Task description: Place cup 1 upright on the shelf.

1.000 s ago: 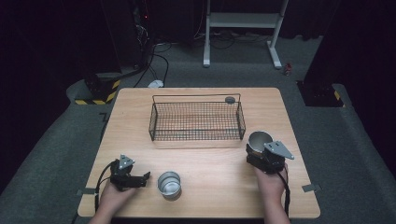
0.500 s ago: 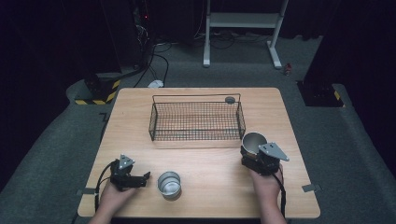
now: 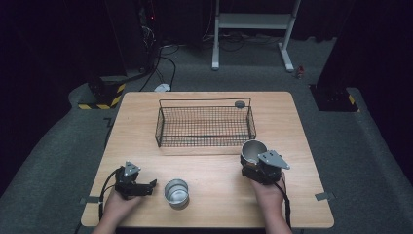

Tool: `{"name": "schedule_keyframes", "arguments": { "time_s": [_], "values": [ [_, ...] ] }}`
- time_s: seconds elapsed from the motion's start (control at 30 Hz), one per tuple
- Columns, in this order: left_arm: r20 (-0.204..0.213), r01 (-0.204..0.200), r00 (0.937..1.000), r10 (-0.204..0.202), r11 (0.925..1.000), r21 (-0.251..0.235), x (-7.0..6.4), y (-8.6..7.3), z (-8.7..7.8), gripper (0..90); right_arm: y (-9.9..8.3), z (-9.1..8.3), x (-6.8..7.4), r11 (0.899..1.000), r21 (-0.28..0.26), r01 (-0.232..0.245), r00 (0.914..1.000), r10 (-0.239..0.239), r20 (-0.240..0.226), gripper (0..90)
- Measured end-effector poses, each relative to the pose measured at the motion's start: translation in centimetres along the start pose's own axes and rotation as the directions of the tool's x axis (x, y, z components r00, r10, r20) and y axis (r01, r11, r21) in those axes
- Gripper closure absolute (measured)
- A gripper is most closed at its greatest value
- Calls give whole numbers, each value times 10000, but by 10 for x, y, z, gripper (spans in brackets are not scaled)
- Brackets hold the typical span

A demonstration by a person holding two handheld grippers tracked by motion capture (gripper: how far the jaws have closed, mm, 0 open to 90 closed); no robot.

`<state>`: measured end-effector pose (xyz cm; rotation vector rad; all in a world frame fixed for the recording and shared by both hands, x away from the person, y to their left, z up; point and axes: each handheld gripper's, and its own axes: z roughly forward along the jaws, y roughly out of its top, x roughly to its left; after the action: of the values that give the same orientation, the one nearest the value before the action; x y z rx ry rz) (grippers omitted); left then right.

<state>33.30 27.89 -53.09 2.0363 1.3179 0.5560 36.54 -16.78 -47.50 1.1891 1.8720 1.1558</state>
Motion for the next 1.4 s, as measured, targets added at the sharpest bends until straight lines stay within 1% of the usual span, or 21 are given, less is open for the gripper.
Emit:
{"name": "schedule_keyframes", "arguments": {
  "time_s": [0.1, 0.17, 0.2, 0.27, 0.3, 0.37, 0.47, 0.5, 0.57, 0.67, 0.8, 1.0, 1.1, 1.27, 1.4],
  "values": [
    [16, -1, 10000, 1, 10000, -3, 0, 0, 0, 3, 2, 1, 8, 9999, -32, 111, 9997, -112, -198, 142],
    [20, 10, 10000, -10, 10000, -5, 0, 0, 0, 3, 2, 1, 10, 9999, -48, 160, 9995, -162, -260, 142],
    [20, 10, 10000, -10, 10000, -4, 0, 0, 0, 3, 3, 1, 16, 9998, -59, 196, 9989, -199, -429, 142],
    [20, 9, 10000, -9, 10000, -3, 0, 0, 0, 3, 3, 2, 18, 9998, -44, 191, 9987, -193, -470, 142],
    [20, 7, 10000, -7, 10000, -4, 0, 0, 0, 3, 6, 2, 22, 9994, -87, 345, 9978, -349, -567, 142],
    [20, 10, 10000, -10, 10000, -7, 0, 0, 0, 3, 8, 3, 24, 9992, -167, 359, 9974, -368, -611, 142],
    [17, 7, 10000, -7, 10000, -5, 0, 0, 0, 3, 11, 4, 26, 9994, -236, 257, 9971, -273, -709, 142],
    [18, 8, 10000, -8, 10000, -3, 0, 0, 0, 3, 16, 6, 28, 9990, -287, 338, 9965, -358, -751, 142],
    [19, 8, 10000, -8, 10000, -4, 0, 0, 0, 3, 17, 6, 28, 9991, -302, 313, 9965, -336, -771, 141],
    [18, 10, 10000, -10, 10000, -3, 0, 0, 0, 3, 26, 13, 26, 9994, -279, 199, 9961, -223, -852, 142],
    [19, 11, 10000, -11, 10000, -4, 0, 0, 0, 3, 37, 16, 23, 9991, -328, 267, 9970, -290, -723, 142],
    [19, 10, 10000, -10, 10000, -2, 0, 0, 0, 3, 51, 18, 20, 9982, -553, 228, 9975, -263, -649, 142],
    [30, 4, 10000, -4, 10000, -1, 0, 0, 0, 3, 57, 18, 19, 9976, -678, 149, 9978, -192, -628, 142],
    [44, 0, 10000, 0, 10000, 2, 0, 0, 0, 3, 64, 20, 18, 9969, -763, 179, 9981, -223, -570, 142],
    [51, -20, 10000, 20, 10000, 14, 0, 0, 0, 3, 74, 24, 17, 9962, -855, 153, 9986, -196, -499, 142]
  ]
}}
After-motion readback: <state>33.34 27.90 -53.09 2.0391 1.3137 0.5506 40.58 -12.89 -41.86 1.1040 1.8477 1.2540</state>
